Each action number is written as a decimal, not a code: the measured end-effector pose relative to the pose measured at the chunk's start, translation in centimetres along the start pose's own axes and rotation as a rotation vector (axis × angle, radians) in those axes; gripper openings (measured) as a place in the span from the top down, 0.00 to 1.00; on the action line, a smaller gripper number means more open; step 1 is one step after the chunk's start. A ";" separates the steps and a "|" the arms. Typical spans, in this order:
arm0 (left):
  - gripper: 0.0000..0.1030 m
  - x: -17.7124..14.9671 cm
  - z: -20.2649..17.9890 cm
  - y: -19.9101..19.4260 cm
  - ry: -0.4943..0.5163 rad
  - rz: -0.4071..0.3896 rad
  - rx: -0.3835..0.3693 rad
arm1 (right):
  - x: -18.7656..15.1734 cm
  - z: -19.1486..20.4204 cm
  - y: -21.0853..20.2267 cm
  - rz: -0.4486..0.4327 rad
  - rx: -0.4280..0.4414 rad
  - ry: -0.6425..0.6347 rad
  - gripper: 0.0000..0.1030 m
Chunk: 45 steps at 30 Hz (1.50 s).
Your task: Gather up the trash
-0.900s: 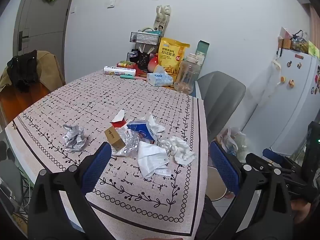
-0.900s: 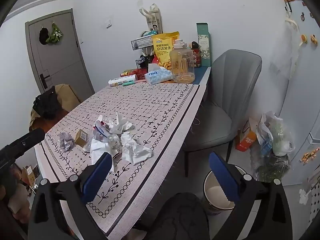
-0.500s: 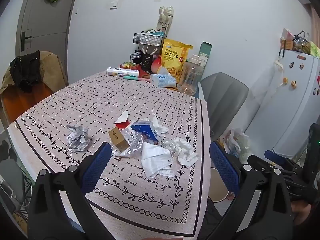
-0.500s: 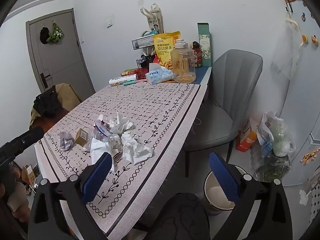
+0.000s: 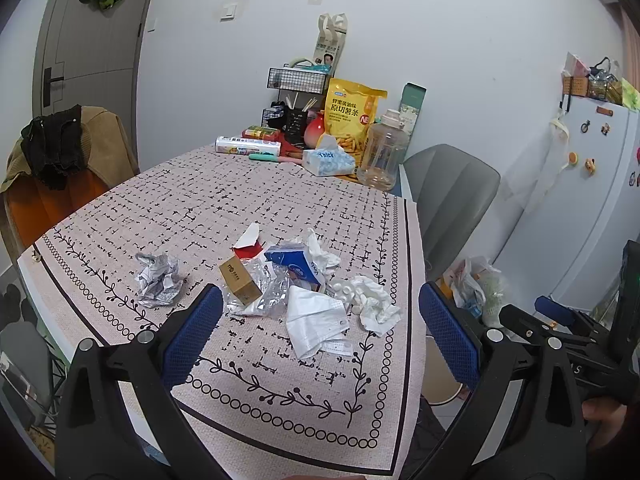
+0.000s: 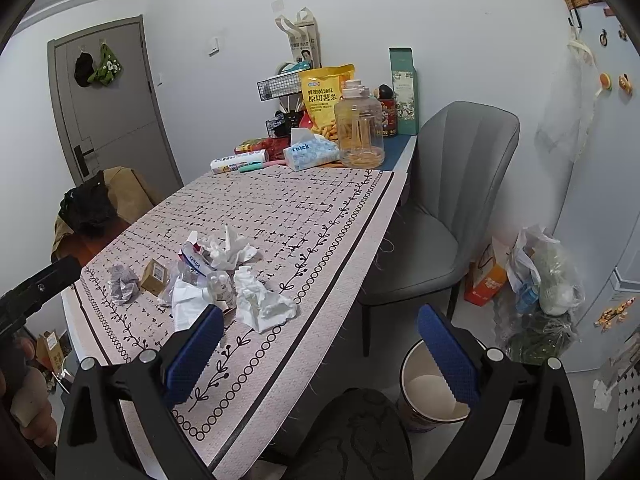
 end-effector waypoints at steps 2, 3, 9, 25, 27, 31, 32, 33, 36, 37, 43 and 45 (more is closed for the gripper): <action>0.06 -0.1 0.0 0.0 0.000 0.001 -0.001 | 0.0 0.0 0.0 0.001 0.002 0.003 0.08; 0.06 -0.1 0.0 0.0 0.001 0.001 -0.001 | 0.0 0.0 0.0 0.001 0.002 0.003 0.08; 0.06 -0.1 -0.2 0.2 0.007 0.005 0.001 | 0.0 -0.1 0.0 -0.001 -0.006 0.006 0.08; 0.06 -0.2 -0.5 0.4 0.009 0.005 -0.003 | 0.1 -0.2 -0.7 -0.042 -0.045 -0.013 0.08; 0.06 -0.3 -0.6 0.4 0.011 0.004 -0.003 | 0.2 -0.1 -0.7 -0.043 -0.040 -0.010 0.08; 0.06 -0.3 -0.7 0.4 0.015 0.002 -0.005 | 0.2 -0.1 -0.9 -0.048 -0.040 -0.012 0.08; 0.06 -0.3 -0.8 0.3 0.016 0.001 -0.006 | 0.2 -0.1 -0.9 -0.047 -0.038 -0.012 0.08; 0.06 -0.3 -0.8 0.3 0.016 0.001 -0.007 | 0.2 -0.1 -0.9 -0.046 -0.036 -0.010 0.08; 0.06 -0.3 -0.7 0.4 0.017 0.000 -0.007 | 0.1 -0.1 -1.0 -0.047 -0.039 -0.009 0.08; 0.06 -0.3 -0.7 0.4 0.016 0.001 -0.007 | 0.1 -0.1 -1.0 -0.048 -0.038 -0.008 0.08; 0.06 -0.3 -0.7 0.4 0.014 0.004 -0.013 | 0.1 -0.3 -0.9 -0.045 -0.041 -0.007 0.08; 0.06 -0.4 -0.8 0.3 0.016 0.003 -0.015 | 0.1 -0.3 -0.9 -0.045 -0.042 -0.006 0.08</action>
Point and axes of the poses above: each gripper's, at about its wrist camera, not at the fingertips, and y roughly the way its jaws point, z to its left, x to its top, the point moved 3 cm from there along y, roughly the way its jaws point, and after that the axes turned 4 degrees about z, right-handed, at the moved point
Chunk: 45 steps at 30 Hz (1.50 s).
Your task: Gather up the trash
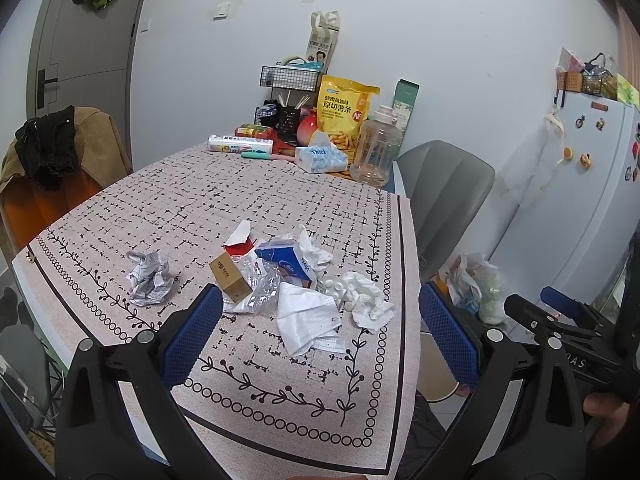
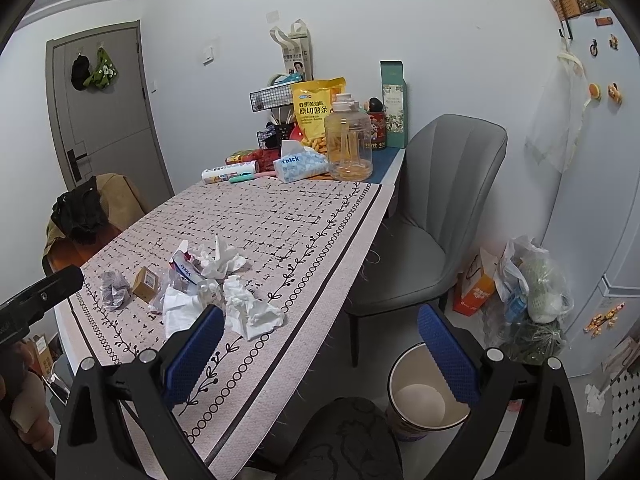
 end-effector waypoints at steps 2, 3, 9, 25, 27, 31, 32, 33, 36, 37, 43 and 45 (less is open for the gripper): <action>0.06 0.0 0.0 0.0 0.000 0.000 0.002 | 0.0 0.0 0.0 0.000 -0.001 0.000 0.08; 0.06 0.0 0.0 0.0 -0.001 0.001 0.001 | 0.0 0.0 0.0 0.000 -0.001 0.001 0.08; 0.06 0.0 0.1 0.1 -0.004 0.003 -0.001 | 0.0 0.0 0.2 0.003 -0.005 -0.001 0.08; 0.06 -0.1 3.9 1.5 -0.066 0.017 0.008 | 0.3 1.7 2.6 0.029 0.062 -0.028 0.08; 0.06 -0.1 4.9 1.9 -0.082 0.023 0.019 | 0.3 2.2 3.3 0.046 0.082 -0.037 0.08; 0.06 -0.3 6.9 2.8 -0.118 0.038 0.041 | 0.2 3.2 5.2 0.088 0.125 -0.048 0.08; 0.06 -0.4 7.3 3.0 -0.123 0.041 0.045 | 0.2 3.4 5.7 0.100 0.136 -0.047 0.09; 0.06 -0.4 8.0 3.4 -0.133 0.046 0.051 | 0.1 3.6 6.2 0.113 0.145 -0.047 0.11; 0.06 -0.6 9.4 4.2 -0.156 0.060 0.068 | -0.2 4.2 8.1 0.161 0.170 -0.059 0.15; 0.07 -0.7 9.9 4.5 -0.164 0.066 0.073 | -0.3 4.6 8.9 0.178 0.175 -0.069 0.16; 0.12 -0.9 13.2 6.4 -0.210 0.094 0.115 | -0.5 6.0 11.9 0.235 0.200 -0.090 0.18; 0.15 -0.9 14.1 7.2 -0.217 0.106 0.133 | -0.7 6.3 12.8 0.252 0.205 -0.092 0.18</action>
Point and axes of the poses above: each gripper's, at about its wrist camera, not at the fingertips, and y roughly the way its jaws point, z to its left, x to its top, the point moved 3 cm from there along y, roughly the way its jaws point, and after that the axes turned 4 degrees about z, right-handed, at the moved point
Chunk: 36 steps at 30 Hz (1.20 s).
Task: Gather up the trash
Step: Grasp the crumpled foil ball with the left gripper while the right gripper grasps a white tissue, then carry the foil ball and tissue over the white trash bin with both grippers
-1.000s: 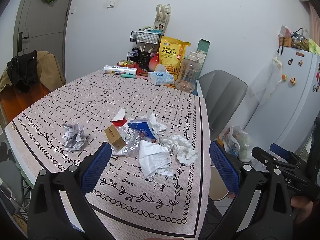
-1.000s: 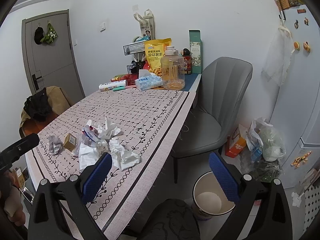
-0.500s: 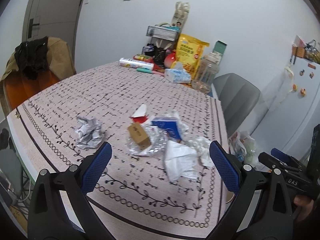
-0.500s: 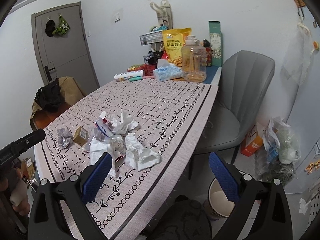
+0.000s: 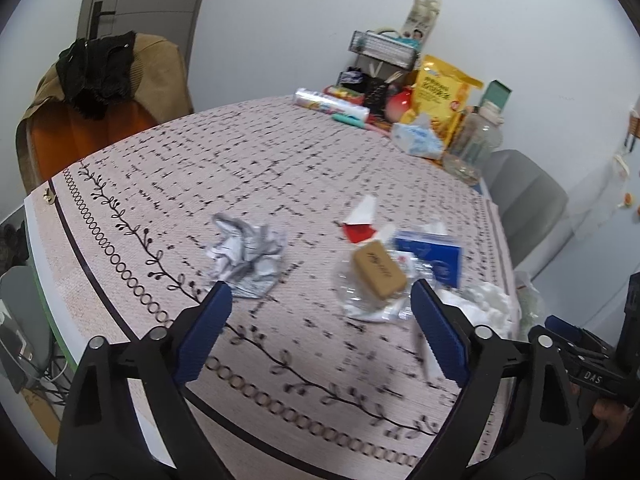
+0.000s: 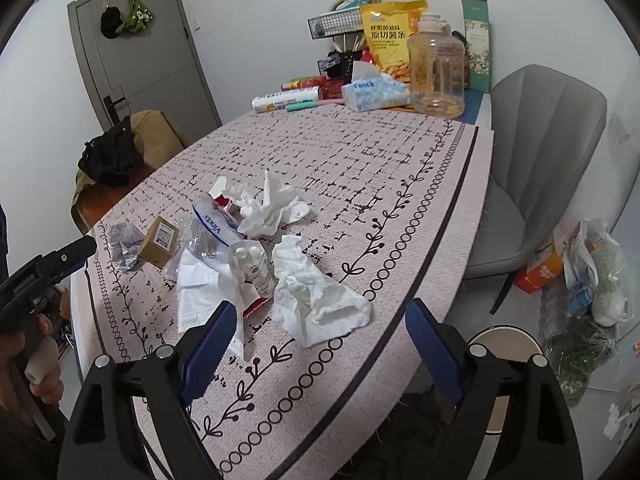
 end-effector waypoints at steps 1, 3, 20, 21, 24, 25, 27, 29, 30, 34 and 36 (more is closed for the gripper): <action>0.16 0.2 0.5 0.6 -0.008 0.007 0.011 | 0.1 0.0 0.7 0.014 0.005 0.002 0.20; 0.16 0.6 1.4 1.4 -0.022 0.011 0.027 | 0.2 0.0 1.7 0.034 0.018 0.007 0.22; 0.27 2.3 3.9 6.2 -0.045 0.065 0.109 | 1.5 1.0 6.6 0.097 0.046 -0.010 0.31; 0.29 2.3 3.9 6.3 -0.046 0.068 0.108 | 1.5 1.0 6.7 0.102 0.046 -0.010 0.35; 0.47 2.3 3.9 6.7 -0.040 0.087 0.110 | 1.4 0.8 6.9 0.120 0.049 -0.010 0.55; 0.57 2.3 3.9 6.7 -0.035 0.091 0.115 | 1.4 0.8 6.9 0.127 0.060 -0.008 0.67; 0.66 2.3 3.5 6.3 -0.020 0.086 0.122 | 1.3 0.7 6.7 0.131 0.076 -0.009 0.77; 0.69 2.4 3.1 5.6 -0.012 0.074 0.123 | 1.3 0.9 6.1 0.117 0.077 -0.019 0.83; 0.69 2.3 3.0 5.2 -0.010 0.067 0.123 | 1.2 0.9 5.7 0.110 0.078 -0.022 0.86; 0.70 2.4 2.5 3.8 -0.005 0.045 0.121 | 1.1 1.0 4.3 0.081 0.094 -0.023 0.90; 0.70 2.4 2.1 3.0 0.002 0.031 0.125 | 1.1 1.1 3.6 0.068 0.097 -0.026 0.91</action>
Point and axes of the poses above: each gripper's, at about its wrist camera, not at the fingertips, and y roughly the way its jaws point, z to its left, x to its top, the point moved 3 cm from there along y, roughly the way its jaws point, and after that the axes turned 4 degrees about z, right-handed, at the moved point
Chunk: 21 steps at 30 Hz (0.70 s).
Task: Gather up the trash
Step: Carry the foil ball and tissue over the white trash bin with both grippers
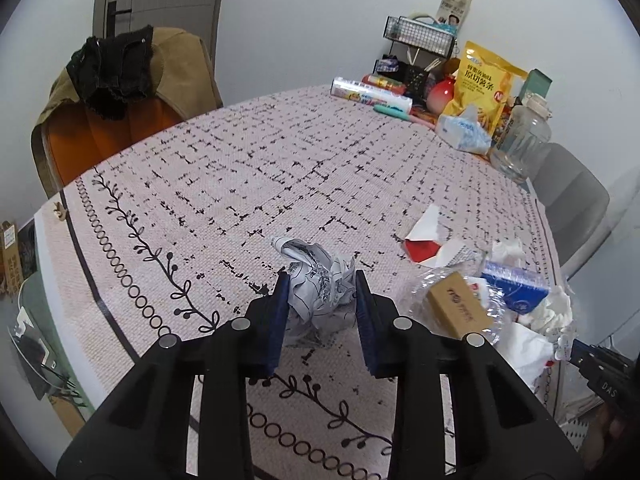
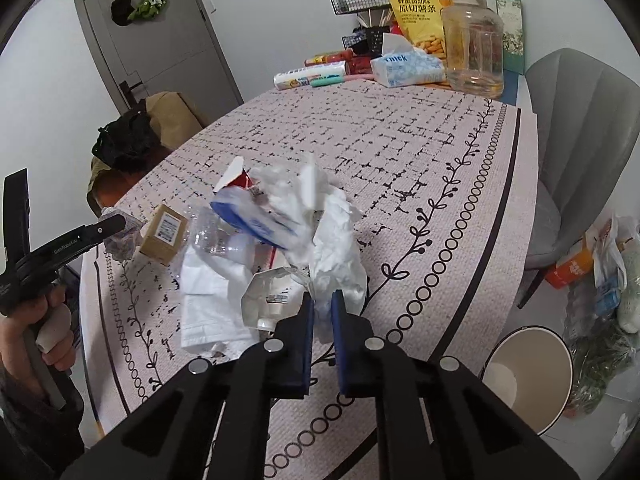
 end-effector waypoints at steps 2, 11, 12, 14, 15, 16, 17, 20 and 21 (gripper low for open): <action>0.70 0.0 -0.4 -0.8 0.008 -0.016 0.006 | 0.0 0.2 -0.7 -0.016 0.004 -0.005 0.91; 0.70 -0.1 -2.1 -4.1 0.030 -0.077 -0.024 | 0.2 1.2 -3.5 -0.075 0.038 -0.013 0.92; 0.70 -0.1 -2.3 -4.5 0.033 -0.085 -0.031 | 0.2 1.3 -3.8 -0.084 0.040 -0.016 0.92; 0.70 0.0 -2.9 -5.1 0.036 -0.094 -0.043 | 0.4 1.4 -4.5 -0.102 0.044 -0.020 0.92; 0.70 0.0 -3.3 -5.3 0.041 -0.099 -0.051 | 0.5 1.4 -4.8 -0.109 0.044 -0.021 0.92; 0.70 0.1 -3.8 -5.6 0.049 -0.105 -0.058 | 0.5 1.3 -5.1 -0.118 0.042 -0.021 0.92; 0.70 0.2 -4.3 -5.7 0.057 -0.109 -0.063 | 0.5 1.2 -5.3 -0.125 0.039 -0.019 0.92; 0.70 0.5 -6.1 -6.4 0.090 -0.124 -0.090 | 0.6 0.4 -5.9 -0.136 0.042 -0.004 0.92; 0.70 0.6 -6.6 -6.5 0.097 -0.127 -0.097 | 0.6 0.2 -5.9 -0.136 0.042 0.000 0.92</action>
Point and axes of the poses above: each gripper's, at about its wrist camera, not at the fingertips, and y roughly the way its jaws point, z to its left, x to its top, the point moved 3 cm from there along y, roughly the way its jaws point, and after that the axes turned 4 degrees about z, right-handed, at the moved point
